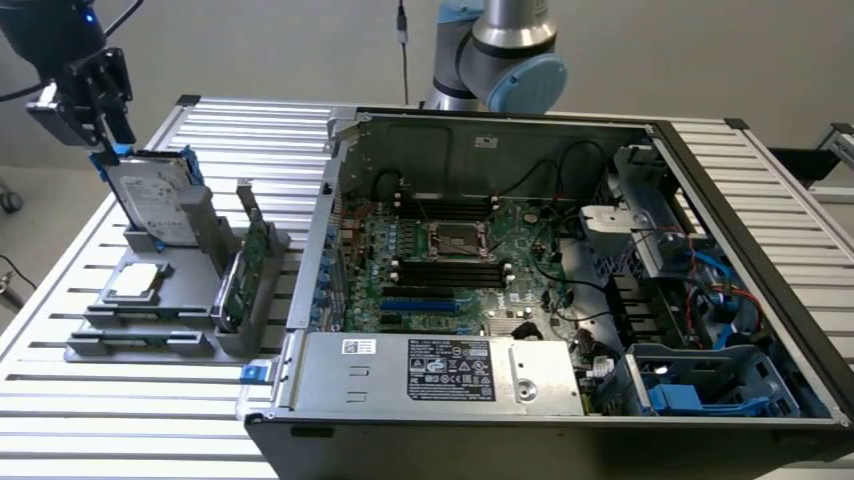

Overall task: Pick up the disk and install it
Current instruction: 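Pick up the disk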

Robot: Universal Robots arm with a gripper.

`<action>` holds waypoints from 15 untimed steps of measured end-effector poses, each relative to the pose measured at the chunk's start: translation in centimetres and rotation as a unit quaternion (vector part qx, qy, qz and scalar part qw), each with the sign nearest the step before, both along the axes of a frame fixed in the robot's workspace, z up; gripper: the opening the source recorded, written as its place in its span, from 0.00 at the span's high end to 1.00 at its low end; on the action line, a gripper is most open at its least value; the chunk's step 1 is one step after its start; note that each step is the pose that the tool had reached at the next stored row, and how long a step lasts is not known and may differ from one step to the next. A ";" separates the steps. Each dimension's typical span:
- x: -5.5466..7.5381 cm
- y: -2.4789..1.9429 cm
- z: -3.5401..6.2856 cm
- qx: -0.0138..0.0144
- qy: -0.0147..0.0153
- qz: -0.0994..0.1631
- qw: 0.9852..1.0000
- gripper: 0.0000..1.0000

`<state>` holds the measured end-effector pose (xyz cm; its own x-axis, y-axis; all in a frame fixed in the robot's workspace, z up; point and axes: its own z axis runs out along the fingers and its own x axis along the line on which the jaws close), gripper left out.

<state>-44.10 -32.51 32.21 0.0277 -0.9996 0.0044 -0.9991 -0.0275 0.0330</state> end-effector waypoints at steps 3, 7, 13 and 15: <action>0.0 0.00 -0.54 0.000 0.000 0.001 1.000 0.49; 0.0 0.00 -1.22 0.000 0.000 0.003 1.000 0.49; -0.2 0.00 -1.87 0.000 0.000 0.005 1.000 0.49; -0.2 0.00 -2.10 0.000 0.000 0.005 1.000 0.49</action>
